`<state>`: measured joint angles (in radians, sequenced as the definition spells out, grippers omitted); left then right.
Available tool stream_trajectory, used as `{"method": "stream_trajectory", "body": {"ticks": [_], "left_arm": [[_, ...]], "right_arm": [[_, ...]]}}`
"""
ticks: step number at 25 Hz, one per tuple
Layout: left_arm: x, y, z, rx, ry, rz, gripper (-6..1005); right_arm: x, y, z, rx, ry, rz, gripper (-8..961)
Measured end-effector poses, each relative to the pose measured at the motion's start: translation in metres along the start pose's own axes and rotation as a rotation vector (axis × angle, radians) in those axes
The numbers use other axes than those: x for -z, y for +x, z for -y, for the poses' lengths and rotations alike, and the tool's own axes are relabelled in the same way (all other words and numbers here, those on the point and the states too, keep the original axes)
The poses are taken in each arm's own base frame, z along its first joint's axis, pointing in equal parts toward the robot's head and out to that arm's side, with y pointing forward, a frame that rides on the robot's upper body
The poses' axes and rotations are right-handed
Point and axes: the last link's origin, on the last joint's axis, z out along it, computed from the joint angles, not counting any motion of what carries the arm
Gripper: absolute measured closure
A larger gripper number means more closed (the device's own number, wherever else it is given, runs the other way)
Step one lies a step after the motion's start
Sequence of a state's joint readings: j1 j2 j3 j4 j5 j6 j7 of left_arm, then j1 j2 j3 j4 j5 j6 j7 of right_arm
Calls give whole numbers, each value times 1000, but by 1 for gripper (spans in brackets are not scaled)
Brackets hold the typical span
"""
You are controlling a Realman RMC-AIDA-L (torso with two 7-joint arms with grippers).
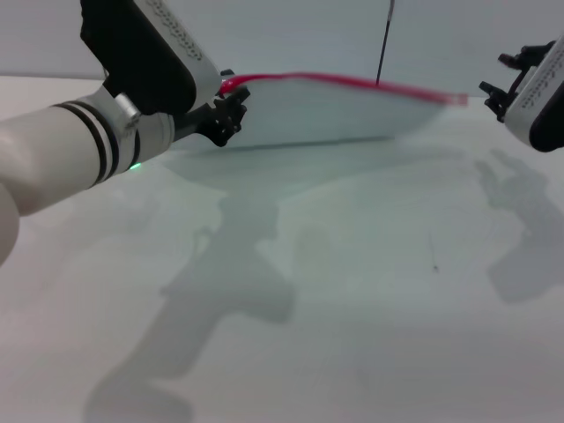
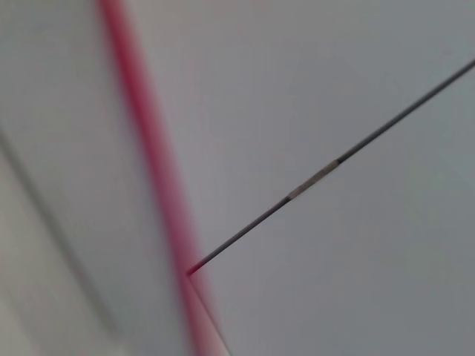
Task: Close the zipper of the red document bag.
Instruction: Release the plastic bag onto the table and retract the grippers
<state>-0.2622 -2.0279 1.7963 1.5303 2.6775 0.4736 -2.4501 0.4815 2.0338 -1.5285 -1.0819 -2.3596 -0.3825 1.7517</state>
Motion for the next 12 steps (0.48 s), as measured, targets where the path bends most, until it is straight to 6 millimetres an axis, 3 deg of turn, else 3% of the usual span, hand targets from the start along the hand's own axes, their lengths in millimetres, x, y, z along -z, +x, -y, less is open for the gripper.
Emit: {"method": "stream_trajectory", "body": {"ticks": [3, 12], "left_arm": [[-1, 2, 0, -1, -2, -4, 800], [-3, 5, 0, 30, -4, -17, 510]], "right_arm": [[1, -1, 0, -41, 22, 11, 540], [3, -16, -7, -194, 111, 85, 514]]}}
